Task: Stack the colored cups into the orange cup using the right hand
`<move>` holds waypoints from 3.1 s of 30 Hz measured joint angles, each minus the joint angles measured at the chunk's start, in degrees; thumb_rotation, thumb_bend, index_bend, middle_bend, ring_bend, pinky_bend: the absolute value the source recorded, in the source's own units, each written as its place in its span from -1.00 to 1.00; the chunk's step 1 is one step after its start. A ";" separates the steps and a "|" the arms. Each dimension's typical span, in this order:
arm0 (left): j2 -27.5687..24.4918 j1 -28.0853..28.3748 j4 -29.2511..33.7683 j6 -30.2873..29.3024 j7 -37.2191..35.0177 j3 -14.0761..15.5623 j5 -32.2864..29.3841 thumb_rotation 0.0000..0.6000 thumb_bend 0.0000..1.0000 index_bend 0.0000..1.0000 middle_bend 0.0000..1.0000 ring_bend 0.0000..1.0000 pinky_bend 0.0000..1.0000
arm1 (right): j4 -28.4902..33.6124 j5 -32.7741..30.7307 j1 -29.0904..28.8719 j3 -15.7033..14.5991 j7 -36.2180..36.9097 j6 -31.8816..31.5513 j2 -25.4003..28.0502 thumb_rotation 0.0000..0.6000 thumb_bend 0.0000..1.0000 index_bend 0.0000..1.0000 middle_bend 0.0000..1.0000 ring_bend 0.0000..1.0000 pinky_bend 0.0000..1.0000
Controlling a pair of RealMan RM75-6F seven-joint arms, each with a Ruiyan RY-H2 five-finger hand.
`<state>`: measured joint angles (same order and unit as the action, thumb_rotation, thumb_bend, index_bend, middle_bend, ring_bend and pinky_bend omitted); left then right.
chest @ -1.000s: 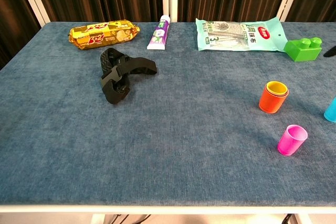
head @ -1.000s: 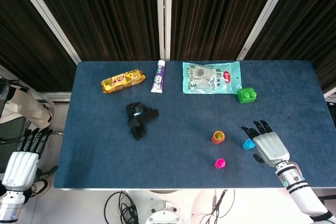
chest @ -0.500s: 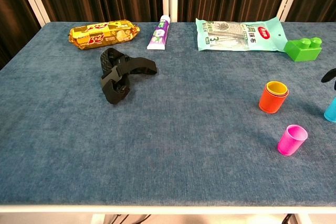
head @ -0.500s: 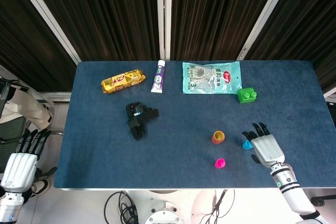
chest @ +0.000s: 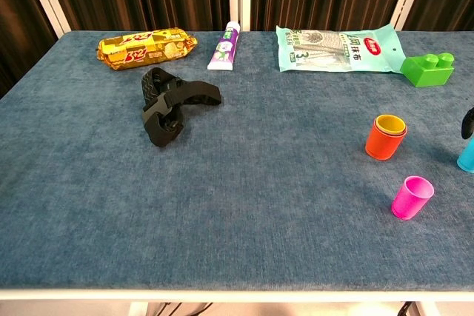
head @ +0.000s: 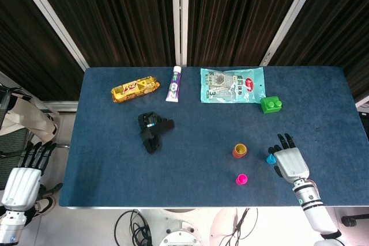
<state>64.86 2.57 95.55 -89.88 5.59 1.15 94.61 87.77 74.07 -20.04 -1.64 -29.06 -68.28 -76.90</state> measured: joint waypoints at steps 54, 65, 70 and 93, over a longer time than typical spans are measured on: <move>0.18 -0.75 -1.79 -0.73 -2.32 -0.07 -0.55 1.00 -1.00 -0.94 -0.91 -1.00 -1.00 | 12.28 -0.60 -7.22 6.46 -3.70 4.25 -0.06 1.00 -0.73 -0.78 -0.63 -1.00 -1.00; 0.12 -0.41 -0.82 -0.37 -1.00 -0.08 -0.11 1.00 -1.00 -0.94 -0.91 -1.00 -1.00 | 18.59 12.84 -6.11 -0.88 3.33 4.62 7.54 1.00 -0.76 -0.64 -0.51 -1.00 -1.00; 0.02 -0.53 -0.52 -0.18 -0.79 0.03 -0.43 1.00 -1.00 -0.94 -0.91 -1.00 -1.00 | 19.72 14.89 -5.80 -4.12 3.54 7.62 9.21 1.00 -0.76 -0.61 -0.51 -1.00 -1.00; 0.55 -1.10 -2.19 -0.62 -2.65 0.11 -1.00 1.00 -1.00 -0.94 -0.91 -1.00 -1.00 | 15.83 10.33 -2.58 -3.42 -4.05 6.34 2.50 1.00 -0.69 -0.27 -0.26 -0.91 -1.00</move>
<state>65.41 1.46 93.36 -90.50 2.94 1.26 93.61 103.60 84.40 -22.62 -5.05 -33.11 -61.94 -74.40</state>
